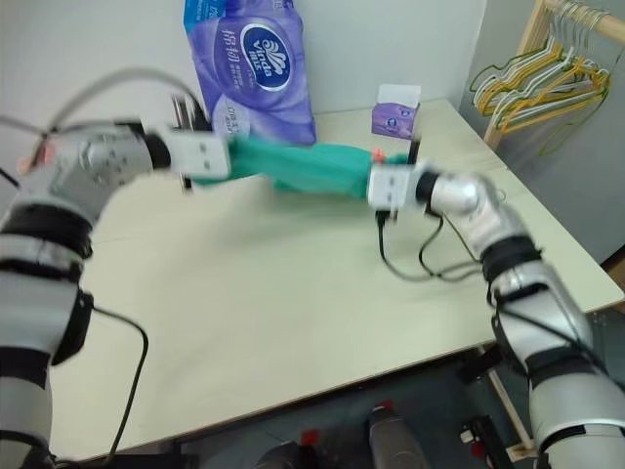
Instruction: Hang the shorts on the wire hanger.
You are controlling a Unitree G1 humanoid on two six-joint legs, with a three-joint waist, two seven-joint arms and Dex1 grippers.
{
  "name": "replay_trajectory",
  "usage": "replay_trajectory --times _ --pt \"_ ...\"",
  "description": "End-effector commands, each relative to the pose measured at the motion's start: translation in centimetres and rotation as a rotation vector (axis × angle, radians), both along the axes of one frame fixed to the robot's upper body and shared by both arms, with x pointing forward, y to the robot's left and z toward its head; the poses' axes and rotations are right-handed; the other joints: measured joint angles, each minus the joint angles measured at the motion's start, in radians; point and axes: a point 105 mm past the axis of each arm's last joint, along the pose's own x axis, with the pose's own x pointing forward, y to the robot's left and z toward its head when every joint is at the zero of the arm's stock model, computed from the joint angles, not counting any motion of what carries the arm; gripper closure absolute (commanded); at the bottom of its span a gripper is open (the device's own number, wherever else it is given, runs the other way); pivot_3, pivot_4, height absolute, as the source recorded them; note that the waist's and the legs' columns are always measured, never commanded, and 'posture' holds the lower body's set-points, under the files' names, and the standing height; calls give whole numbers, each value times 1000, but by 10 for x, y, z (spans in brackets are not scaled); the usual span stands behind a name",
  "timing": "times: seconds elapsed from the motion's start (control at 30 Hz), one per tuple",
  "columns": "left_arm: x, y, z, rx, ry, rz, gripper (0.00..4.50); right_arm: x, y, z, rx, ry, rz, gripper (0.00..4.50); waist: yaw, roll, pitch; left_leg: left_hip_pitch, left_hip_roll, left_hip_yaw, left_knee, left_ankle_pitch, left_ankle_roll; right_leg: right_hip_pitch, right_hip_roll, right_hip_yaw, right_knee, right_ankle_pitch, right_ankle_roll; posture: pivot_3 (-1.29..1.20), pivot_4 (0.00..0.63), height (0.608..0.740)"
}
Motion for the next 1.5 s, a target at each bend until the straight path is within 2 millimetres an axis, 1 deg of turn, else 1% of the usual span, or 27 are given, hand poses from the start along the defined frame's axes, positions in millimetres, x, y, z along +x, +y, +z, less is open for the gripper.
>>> replay_trajectory --times 0.03,0.1,0.17,0.2,0.23,0.27,0.33,0.37,0.4,0.47,0.5,0.63,0.8,0.93,1.0,1.03,1.07,1.13,1.17,1.27,1.3,1.37,1.4,1.5 --pt "-50 18 -14 -64 291 5 4500 -33 -6 -2 -62 66 77 4465 -5 0 0 -4 1 0 0 1 -1 -4 0 0 0 0 0 -170 117 740" --pt "-80 19 -32 -72 451 -6 4500 -55 -5 -13 -91 144 119 4465 -8 0 0 -13 1 -2 4 1 -2 -12 0 -1 2 0 0 -172 117 740" --pt "-107 16 -45 -85 594 -21 4500 -75 -7 -24 -133 221 156 4465 1 0 0 -15 1 -3 10 1 -2 -13 0 -2 7 0 0 -172 118 740" --pt "-119 15 -51 -86 652 -30 4500 -83 -9 -28 -153 255 166 4465 7 0 0 -13 1 -4 13 -1 1 -10 0 -3 5 0 0 -174 117 740" --pt "-129 12 -55 -92 698 -39 4500 -88 -11 -31 -160 279 170 4465 16 0 1 -10 1 -5 13 -2 3 -7 1 -4 5 0 0 -174 117 740" --pt "-138 9 -59 -99 741 -50 4500 -96 -13 -36 -174 313 181 4465 28 2 1 -3 1 -7 13 -2 3 1 1 -6 3 0 -1 -174 117 740" --pt "-153 1 -65 -117 809 -72 4500 -108 -17 -43 -201 350 202 4465 52 3 4 17 2 -7 11 -9 13 25 2 -8 -4 -3 -1 -176 119 740" --pt "-161 -3 -68 -126 844 -85 4500 -114 -21 -48 -226 375 213 4465 62 3 4 26 1 -7 12 -11 12 34 2 -8 -4 -7 1 -177 120 740" --pt "-168 -6 -70 -128 870 -96 4500 -119 -24 -51 -243 390 220 4465 73 3 4 28 1 -6 12 -12 12 36 2 -9 -5 -8 3 -179 122 740" --pt "-176 -10 -73 -128 900 -104 4500 -124 -27 -54 -255 407 227 4465 89 2 5 27 1 -7 14 -12 11 36 1 -13 -5 -9 3 -181 124 740" --pt "-178 -11 -74 -131 904 -103 4500 -125 -28 -55 -262 401 232 4465 94 2 5 26 1 -7 15 -12 11 35 1 -14 -5 -6 0 -181 124 740" --pt "-187 -17 -77 -143 933 -116 4500 -128 -32 -56 -280 399 242 4465 109 2 5 27 1 -8 15 -12 11 35 1 -16 -3 -6 -1 -179 124 740" --pt "-189 -25 -83 -152 925 -141 4500 -130 -36 -58 -303 411 248 4465 114 2 5 27 2 -9 15 -12 11 35 2 -17 -3 -6 -1 -180 121 740" --pt "-196 -30 -87 -167 960 -154 4500 -134 -40 -59 -322 450 254 4465 115 2 5 27 2 -9 15 -12 11 35 2 -17 -3 -6 -1 -187 118 740" --pt "-198 -31 -89 -175 965 -151 4500 -133 -42 -58 -335 436 257 3874 114 2 5 27 2 -9 15 -12 11 35 1 -17 -3 -6 -1 -188 118 740" --pt "-199 -31 -89 -181 971 -148 4500 -133 -43 -57 -345 428 261 3700 114 2 5 27 2 -9 15 -12 11 35 2 -17 -3 -6 -1 -188 118 740" --pt "-199 -31 -90 -187 979 -145 4288 -133 -44 -57 -357 421 265 3421 114 2 5 27 2 -9 15 -12 11 35 2 -17 -3 -6 -1 -190 117 740" --pt "-202 -32 -90 -197 1002 -142 3878 -133 -48 -57 -390 403 279 2718 114 2 5 27 2 -9 15 -12 11 35 2 -17 -3 -6 -1 -193 117 740" --pt "-204 -32 -90 -202 1013 -143 3632 -133 -51 -58 -410 396 286 2431 114 2 5 27 2 -9 15 -12 11 35 1 -17 -3 -6 -1 -193 117 740" --pt "-207 -34 -88 -217 1031 -153 2697 -137 -60 -57 -449 401 298 1344 114 2 5 27 2 -8 15 -12 11 35 1 -17 -3 -6 -1 -194 117 740" --pt "-207 -35 -87 -226 1030 -158 2424 -138 -61 -56 -437 407 299 1020 114 2 5 27 2 -8 15 -12 11 35 1 -17 -3 -6 -1 -193 117 740" --pt "-201 -43 -78 -295 998 -177 1766 -141 -64 -50 -357 465 264 276 116 2 5 27 2 -9 15 -12 11 35 2 -17 -3 -6 -1 -192 117 740" --pt "-199 -46 -75 -323 986 -185 1465 -142 -64 -48 -328 487 251 0 118 2 5 27 2 -9 15 -12 11 36 1 -17 -3 -6 -1 -192 117 740" --pt "-185 -60 -53 -480 909 -226 539 -138 -70 -36 -196 530 158 0 120 2 5 26 2 -9 15 -12 11 36 1 -17 -3 -6 -1 -189 114 740"
